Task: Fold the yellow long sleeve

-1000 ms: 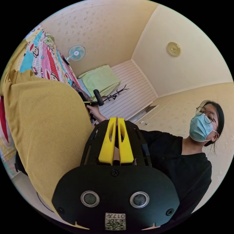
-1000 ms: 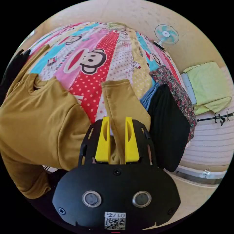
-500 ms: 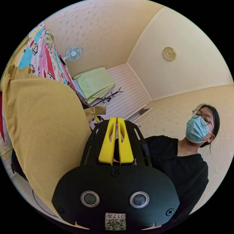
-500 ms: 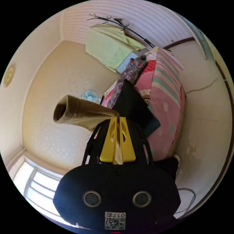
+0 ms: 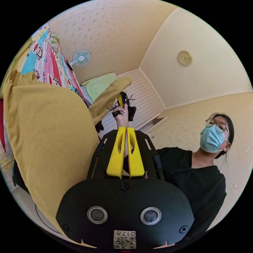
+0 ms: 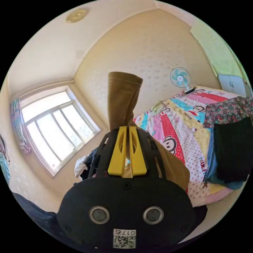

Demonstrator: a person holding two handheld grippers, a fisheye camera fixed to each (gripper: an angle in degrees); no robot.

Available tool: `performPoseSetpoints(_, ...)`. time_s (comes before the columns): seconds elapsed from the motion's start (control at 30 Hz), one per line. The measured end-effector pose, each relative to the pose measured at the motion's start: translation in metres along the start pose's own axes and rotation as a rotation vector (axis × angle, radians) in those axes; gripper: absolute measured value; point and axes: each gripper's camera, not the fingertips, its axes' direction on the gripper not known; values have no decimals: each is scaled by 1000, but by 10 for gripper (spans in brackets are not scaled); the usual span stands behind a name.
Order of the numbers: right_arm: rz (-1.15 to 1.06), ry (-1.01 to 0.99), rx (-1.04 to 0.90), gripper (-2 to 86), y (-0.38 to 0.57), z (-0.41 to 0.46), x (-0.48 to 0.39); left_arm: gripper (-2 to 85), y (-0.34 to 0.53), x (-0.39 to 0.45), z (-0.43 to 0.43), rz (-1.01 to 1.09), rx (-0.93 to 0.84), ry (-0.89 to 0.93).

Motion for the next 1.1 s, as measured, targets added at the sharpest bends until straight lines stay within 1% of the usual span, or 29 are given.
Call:
performPoseSetpoints(0.07, -113, -75, -264, 18, 44, 75, -53, -10, -5, 4, -1, -5, 5, 8)
performPoseSetpoints(0.1, -142, -96, -332, 18, 61, 92, -64, -10, -6, 5, -1, -7, 6, 10)
performPoseSetpoints(0.13, -221, -121, -456, 18, 97, 121, -86, -10, -8, 7, -2, -9, 9, 14)
performPoseSetpoints(0.17, -317, -103, -554, 18, 135, 142, -106, -10, -10, 10, -2, -8, 14, 18)
performPoseSetpoints(0.2, -362, -71, -580, 18, 151, 149, -114, -10, -11, 11, -3, -7, 18, 19)
performPoseSetpoints(0.23, -445, 12, -575, 18, 177, 154, -130, -10, -12, 15, -4, -2, 26, 19)
performPoseSetpoints(0.27, -539, 86, -511, 18, 191, 150, -146, -10, -14, 18, -4, 4, 33, 18)
performPoseSetpoints(0.33, -659, 171, -498, 18, 201, 149, -169, -10, -17, 22, -5, 8, 38, 25)
performPoseSetpoints(0.4, -697, 198, -468, 18, 202, 143, -182, -10, -21, 24, -4, 1, 42, 34)
performPoseSetpoints(0.5, -676, 38, -500, 20, 210, 136, -184, -10, -28, 30, -2, 10, 66, 50)
performPoseSetpoints(0.53, -686, -15, -565, 21, 222, 144, -179, -10, -30, 33, -2, 16, 79, 54)
performPoseSetpoints(0.57, -691, -21, -694, 21, 237, 161, -170, -10, -31, 37, -3, 21, 102, 57)
performPoseSetpoints(0.6, -676, -13, -726, 21, 242, 167, -165, -10, -31, 39, -4, 24, 120, 58)
performPoseSetpoints(0.63, -630, -97, -643, 20, 241, 156, -158, -9, -31, 45, -8, 19, 162, 48)
performPoseSetpoints(0.67, -579, -162, -646, 19, 236, 152, -153, -9, -33, 51, -12, -1, 190, 25)
performPoseSetpoints(0.7, -553, -186, -660, 19, 233, 153, -150, -9, -35, 54, -15, -20, 191, 5)
performPoseSetpoints(0.73, -503, -222, -677, 18, 225, 153, -146, -7, -45, 60, -21, -62, 173, -45)
performPoseSetpoints(0.8, -477, -281, -646, 18, 214, 151, -143, -3, -69, 73, -35, -58, 153, -123)
performPoseSetpoints(0.87, -486, -298, -596, 16, 207, 158, -145, 11, -115, 83, -55, -67, 138, -298)
performPoseSetpoints(0.9, -486, -288, -590, 15, 207, 162, -145, 25, -129, 84, -58, -68, 132, -352)
performPoseSetpoints(0.97, -492, -253, -607, 12, 218, 191, -152, 77, -191, 78, -63, -50, 111, -602)
performPoseSetpoints(1.0, -498, -242, -621, 11, 223, 200, -153, 89, -206, 72, -62, -55, 99, -668)
performPoseSetpoints(1.03, -505, -211, -664, 8, 236, 219, -154, 124, -237, 54, -56, -102, 51, -803)
performPoseSetpoints(1.07, -465, -176, -721, 7, 252, 237, -152, 149, -264, 29, -48, -178, -5, -913)
performPoseSetpoints(1.1, -433, -163, -752, 6, 261, 247, -149, 157, -275, 17, -44, -207, -28, -964)
